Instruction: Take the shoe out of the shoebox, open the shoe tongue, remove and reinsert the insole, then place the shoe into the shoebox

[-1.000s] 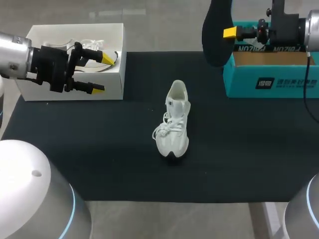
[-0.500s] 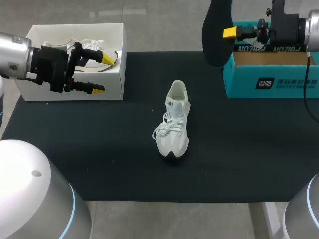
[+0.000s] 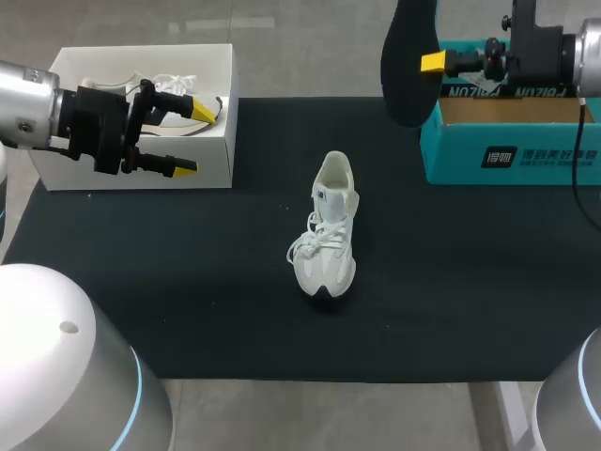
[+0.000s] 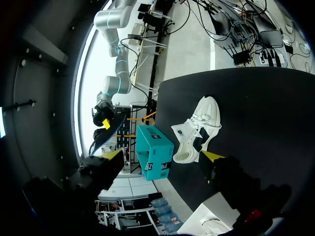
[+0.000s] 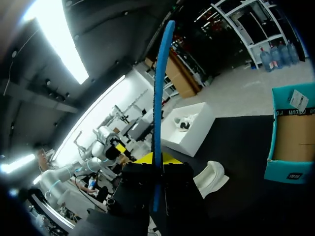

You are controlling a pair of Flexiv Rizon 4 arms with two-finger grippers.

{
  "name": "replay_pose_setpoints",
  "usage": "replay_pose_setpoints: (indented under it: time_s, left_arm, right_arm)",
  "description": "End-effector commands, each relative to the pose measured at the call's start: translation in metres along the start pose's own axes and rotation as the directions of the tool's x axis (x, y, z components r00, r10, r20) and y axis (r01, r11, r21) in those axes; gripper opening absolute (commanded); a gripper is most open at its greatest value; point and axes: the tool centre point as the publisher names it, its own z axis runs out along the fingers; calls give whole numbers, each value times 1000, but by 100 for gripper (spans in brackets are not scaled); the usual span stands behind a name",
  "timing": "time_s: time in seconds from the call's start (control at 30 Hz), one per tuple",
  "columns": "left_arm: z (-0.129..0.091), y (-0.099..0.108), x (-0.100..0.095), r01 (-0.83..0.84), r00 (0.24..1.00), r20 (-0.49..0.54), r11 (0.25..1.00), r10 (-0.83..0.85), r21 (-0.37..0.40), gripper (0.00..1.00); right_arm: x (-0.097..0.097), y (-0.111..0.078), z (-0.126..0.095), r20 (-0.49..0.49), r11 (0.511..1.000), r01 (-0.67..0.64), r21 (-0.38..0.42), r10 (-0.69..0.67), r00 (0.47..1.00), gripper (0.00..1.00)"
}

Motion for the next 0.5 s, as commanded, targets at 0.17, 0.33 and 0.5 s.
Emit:
replay_pose_setpoints:
  time_s: [0.17,0.33,0.5]
  left_arm:
    - [1,0,0,-1,1000,-4,1000,1,-1,100]
    - [1,0,0,-1,1000,-4,1000,1,-1,100]
    - [1,0,0,-1,1000,-4,1000,1,-1,100]
  right_arm:
    - [-49,10,41,0,988,113,-108,-113,994,0]
    - [-71,11,67,-36,989,101,-109,-106,994,0]
    - [-82,9,87,-53,990,97,-100,-103,993,0]
